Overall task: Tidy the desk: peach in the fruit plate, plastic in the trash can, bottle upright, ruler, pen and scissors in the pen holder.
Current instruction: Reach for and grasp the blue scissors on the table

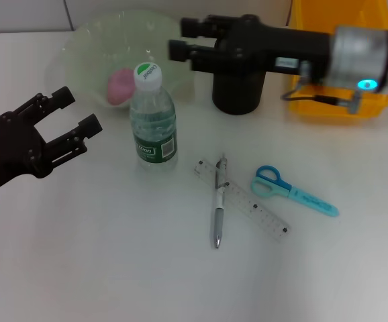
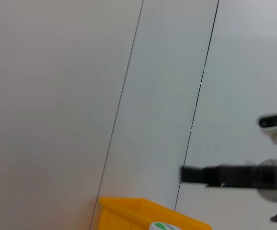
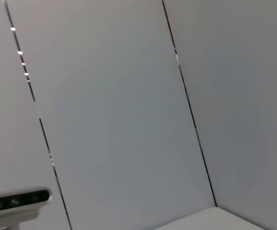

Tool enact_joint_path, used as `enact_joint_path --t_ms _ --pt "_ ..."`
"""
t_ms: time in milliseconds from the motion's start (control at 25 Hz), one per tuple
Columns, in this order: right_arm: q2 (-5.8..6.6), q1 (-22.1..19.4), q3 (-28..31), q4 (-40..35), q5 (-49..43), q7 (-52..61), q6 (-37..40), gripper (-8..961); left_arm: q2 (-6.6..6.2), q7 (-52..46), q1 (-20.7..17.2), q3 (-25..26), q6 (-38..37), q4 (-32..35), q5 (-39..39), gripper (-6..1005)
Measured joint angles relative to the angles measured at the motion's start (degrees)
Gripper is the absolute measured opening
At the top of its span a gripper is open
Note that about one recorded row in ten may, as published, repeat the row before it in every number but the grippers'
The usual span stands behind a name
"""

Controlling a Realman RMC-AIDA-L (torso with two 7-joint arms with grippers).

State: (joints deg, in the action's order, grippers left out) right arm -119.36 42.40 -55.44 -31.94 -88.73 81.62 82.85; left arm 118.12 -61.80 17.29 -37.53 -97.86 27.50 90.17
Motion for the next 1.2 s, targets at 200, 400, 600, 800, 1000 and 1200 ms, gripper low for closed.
enact_joint_path --t_ms 200,400,600,800,1000,1200 --pt "0.37 -8.06 0.05 -21.9 -7.99 13.63 4.35 578 0.0 0.03 0.03 0.0 -0.07 0.01 0.0 798" --pt "0.34 -10.93 0.44 -44.1 -30.11 32.04 9.4 576 -0.05 0.03 -0.03 -0.02 -0.17 0.01 0.2 798" --pt "0.2 -7.89 -0.53 -55.56 -48.83 41.8 22.5 575 -0.08 0.0 0.0 -0.79 0.15 0.01 1.25 798" --pt "0.06 -6.28 -6.98 -53.55 -58.78 44.18 26.32 574 -0.03 0.01 -0.12 -1.24 0.41 -0.12 2.11 799" --pt "-0.08 -6.81 -15.66 -47.35 -62.16 44.08 20.26 573 -0.08 0.04 -0.24 -1.3 0.52 -0.52 2.12 799" --pt "0.01 -6.76 -21.74 -42.44 -63.14 43.94 12.83 572 -0.13 0.17 -0.33 -1.42 1.2 -0.7 2.12 799"
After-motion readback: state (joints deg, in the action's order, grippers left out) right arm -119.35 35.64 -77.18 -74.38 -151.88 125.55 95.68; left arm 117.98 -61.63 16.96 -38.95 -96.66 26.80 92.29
